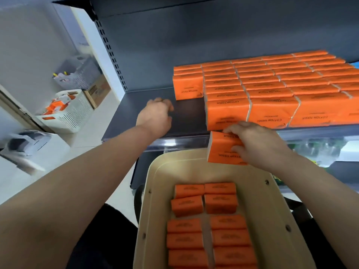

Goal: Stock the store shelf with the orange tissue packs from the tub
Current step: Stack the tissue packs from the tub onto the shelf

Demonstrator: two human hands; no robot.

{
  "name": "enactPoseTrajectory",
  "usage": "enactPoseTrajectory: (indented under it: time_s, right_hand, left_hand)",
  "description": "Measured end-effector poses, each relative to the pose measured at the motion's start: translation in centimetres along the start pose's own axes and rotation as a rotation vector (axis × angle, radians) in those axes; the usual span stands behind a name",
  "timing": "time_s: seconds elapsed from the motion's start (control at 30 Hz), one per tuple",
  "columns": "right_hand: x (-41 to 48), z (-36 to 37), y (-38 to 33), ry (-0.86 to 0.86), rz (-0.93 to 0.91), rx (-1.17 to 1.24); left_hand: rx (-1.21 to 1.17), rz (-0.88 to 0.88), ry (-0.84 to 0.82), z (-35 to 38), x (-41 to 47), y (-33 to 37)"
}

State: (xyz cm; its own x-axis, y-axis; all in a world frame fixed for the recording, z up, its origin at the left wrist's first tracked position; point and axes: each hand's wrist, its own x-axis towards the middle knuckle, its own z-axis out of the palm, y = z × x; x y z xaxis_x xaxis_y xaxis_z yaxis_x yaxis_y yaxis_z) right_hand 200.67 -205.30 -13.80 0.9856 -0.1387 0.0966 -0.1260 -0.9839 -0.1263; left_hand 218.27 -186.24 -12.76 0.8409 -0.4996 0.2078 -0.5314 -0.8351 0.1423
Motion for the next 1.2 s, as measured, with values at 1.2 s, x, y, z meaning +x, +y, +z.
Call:
enactPoseTrajectory:
  time_s: [1.2]
  right_hand:
    - [26.6, 2.6, -5.5, 0.204, 0.131, -0.152]
  left_hand:
    - [-0.102, -0.152, 0.084, 3.7, 3.2, -6.3]
